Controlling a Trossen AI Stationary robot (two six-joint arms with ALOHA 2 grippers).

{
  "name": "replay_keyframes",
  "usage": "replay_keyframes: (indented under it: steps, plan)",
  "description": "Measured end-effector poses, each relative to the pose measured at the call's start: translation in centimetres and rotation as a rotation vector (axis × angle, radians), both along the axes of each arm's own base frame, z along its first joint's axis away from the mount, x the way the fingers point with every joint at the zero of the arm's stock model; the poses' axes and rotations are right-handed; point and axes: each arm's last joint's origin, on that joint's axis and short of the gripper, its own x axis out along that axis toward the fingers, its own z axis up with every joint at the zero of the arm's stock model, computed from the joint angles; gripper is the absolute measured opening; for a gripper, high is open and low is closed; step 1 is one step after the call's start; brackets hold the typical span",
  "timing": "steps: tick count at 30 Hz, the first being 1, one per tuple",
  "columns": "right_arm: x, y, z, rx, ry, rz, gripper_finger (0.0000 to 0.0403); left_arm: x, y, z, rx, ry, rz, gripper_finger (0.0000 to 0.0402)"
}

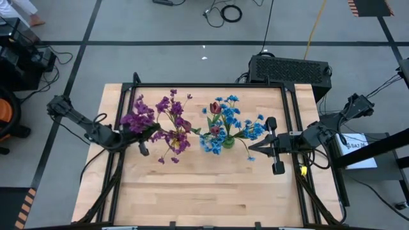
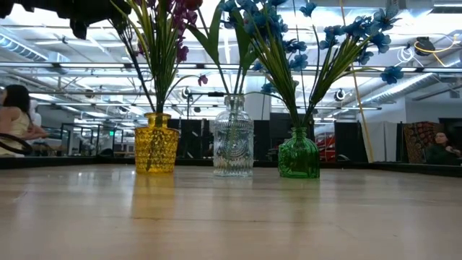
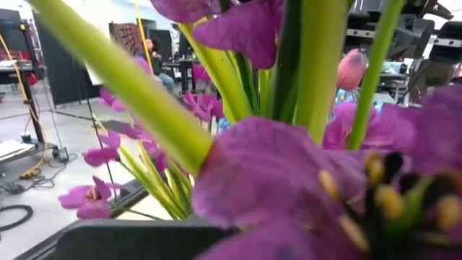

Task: Sort flowers into vase by color
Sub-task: Put the purple flowers into the yellow vase

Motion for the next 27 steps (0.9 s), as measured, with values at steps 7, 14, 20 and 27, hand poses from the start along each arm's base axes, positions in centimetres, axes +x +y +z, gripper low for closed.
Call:
replay_keyframes:
  steps: [7,14,20,27]
  plan:
    - [0.0,0.0,0.0,0.000,0.000,0.000,0.0001,0.4,0.2,-1.0,-0.021,0.022,0.026,0.0025]
    - [0.0,0.0,0.0,-0.007,-0.001,0.001,0.0001,1.4,0.3,-1.8,0.004,0.071,0.055,0.0025]
    - [0.0,0.0,0.0,-0.008,-0.001,0.001,0.0001,1.8,0.4,-2.1,0.014,0.091,0.075,0.0025]
    - [0.0,0.0,0.0,-0.008,-0.001,0.000,0.0001,1.8,0.4,-2.0,0.010,0.085,0.064,0.0076]
